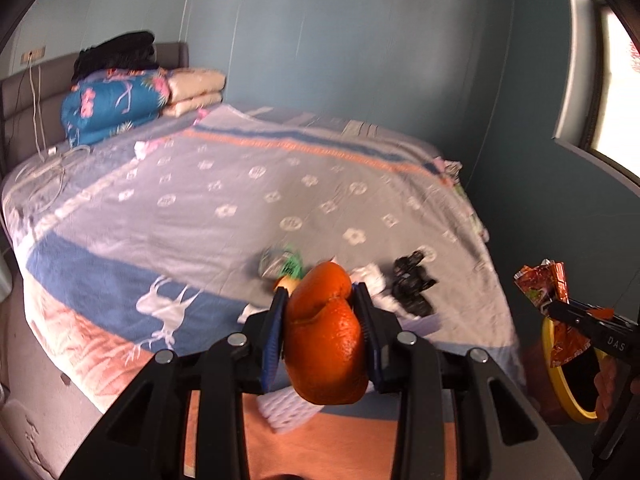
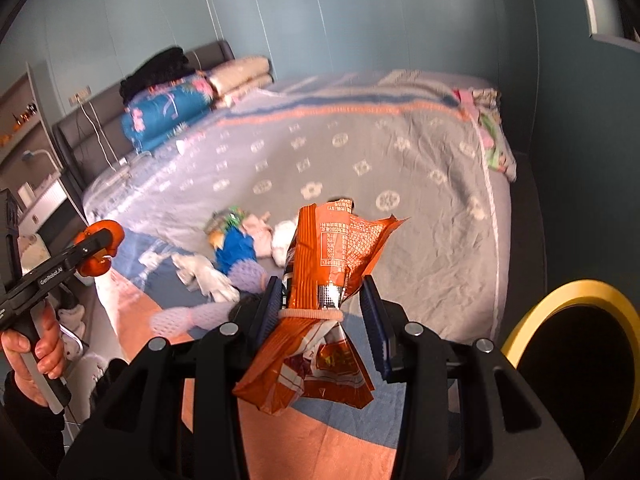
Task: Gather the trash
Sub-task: 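Carry the orange peel and orange wrapper with both tools over the yellow bin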
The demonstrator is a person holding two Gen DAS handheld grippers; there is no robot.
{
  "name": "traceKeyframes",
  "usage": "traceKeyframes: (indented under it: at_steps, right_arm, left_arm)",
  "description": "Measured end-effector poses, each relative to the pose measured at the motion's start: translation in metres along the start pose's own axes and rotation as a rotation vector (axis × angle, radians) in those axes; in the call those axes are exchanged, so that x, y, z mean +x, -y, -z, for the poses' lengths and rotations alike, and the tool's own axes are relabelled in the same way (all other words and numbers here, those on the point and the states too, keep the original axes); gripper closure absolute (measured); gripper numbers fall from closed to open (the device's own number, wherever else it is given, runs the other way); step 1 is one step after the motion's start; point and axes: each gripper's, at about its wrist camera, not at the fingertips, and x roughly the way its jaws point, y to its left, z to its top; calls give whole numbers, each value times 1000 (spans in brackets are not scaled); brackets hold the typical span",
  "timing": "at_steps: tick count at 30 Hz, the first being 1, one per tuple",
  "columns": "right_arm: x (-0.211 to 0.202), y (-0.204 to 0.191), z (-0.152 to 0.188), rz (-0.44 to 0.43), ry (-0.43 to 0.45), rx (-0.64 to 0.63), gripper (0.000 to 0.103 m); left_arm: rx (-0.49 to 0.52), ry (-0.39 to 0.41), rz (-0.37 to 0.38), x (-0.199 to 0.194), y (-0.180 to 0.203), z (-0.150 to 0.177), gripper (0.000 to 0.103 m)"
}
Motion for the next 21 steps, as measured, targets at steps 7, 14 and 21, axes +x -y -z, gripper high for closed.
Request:
traceKeyframes:
  at_steps: [7, 14, 21]
  right_arm:
    - [-52, 17, -12, -28, 122, 45, 64]
    - [-96, 53, -13, 7, 217, 91, 64]
    - [-132, 97, -7, 93, 280, 155, 64]
  left_arm:
    - [16, 64, 44, -24, 46, -19, 71]
    - [36, 113, 152, -39, 102, -29, 71]
    - [77, 67, 261, -29, 155, -28, 71]
